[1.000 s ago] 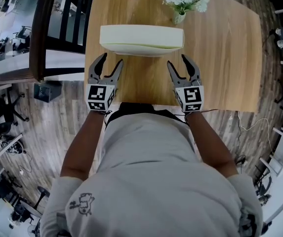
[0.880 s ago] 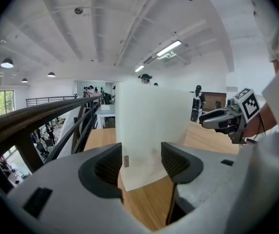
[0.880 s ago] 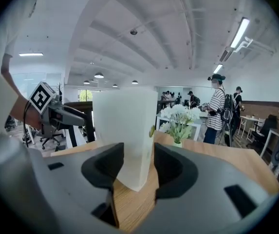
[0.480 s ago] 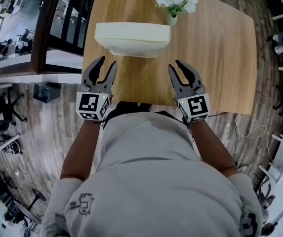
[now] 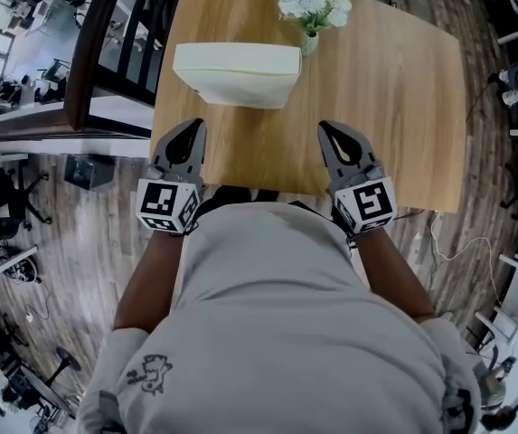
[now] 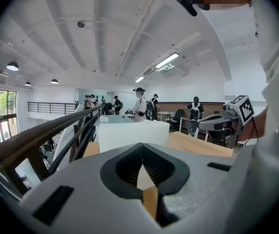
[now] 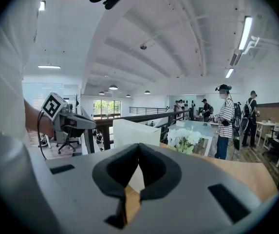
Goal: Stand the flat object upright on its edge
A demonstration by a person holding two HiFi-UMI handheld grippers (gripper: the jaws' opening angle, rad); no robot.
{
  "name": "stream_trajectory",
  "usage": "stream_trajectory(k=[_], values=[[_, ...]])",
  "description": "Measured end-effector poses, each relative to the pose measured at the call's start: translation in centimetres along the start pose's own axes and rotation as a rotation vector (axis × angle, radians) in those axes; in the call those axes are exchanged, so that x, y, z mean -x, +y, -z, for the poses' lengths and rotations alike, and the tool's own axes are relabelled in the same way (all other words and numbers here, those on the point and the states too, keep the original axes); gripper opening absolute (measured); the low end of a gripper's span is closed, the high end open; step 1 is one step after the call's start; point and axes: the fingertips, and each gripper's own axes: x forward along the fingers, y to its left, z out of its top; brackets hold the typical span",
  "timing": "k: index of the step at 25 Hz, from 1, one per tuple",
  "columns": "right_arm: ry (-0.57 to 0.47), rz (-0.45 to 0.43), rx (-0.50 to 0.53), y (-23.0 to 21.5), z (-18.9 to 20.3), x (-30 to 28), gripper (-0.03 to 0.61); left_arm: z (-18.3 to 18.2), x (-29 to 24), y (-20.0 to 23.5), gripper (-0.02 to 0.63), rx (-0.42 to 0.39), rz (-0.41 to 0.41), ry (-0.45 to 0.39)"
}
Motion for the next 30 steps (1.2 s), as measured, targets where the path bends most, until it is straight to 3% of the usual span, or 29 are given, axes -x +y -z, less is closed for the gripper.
stream_trajectory(k=[4, 13, 30], values=[[0.005, -0.008, -0.039, -0.2, -0.2, 0.9, 0.006, -0.7, 1.0, -1.7, 0.007, -0.067, 0.032, 0.013], [0.004, -0.018, -0.020, 2.3, -0.5, 1.3, 0.006, -1.2, 2.7, -2.2, 0.006, -0.072, 0.083, 0.002], [-0.010, 0.046, -0.010, 14.0, -2.1, 3.0, 0.005, 1.0, 13.4, 1.0, 0.006, -0.043, 0.136, -0.030]])
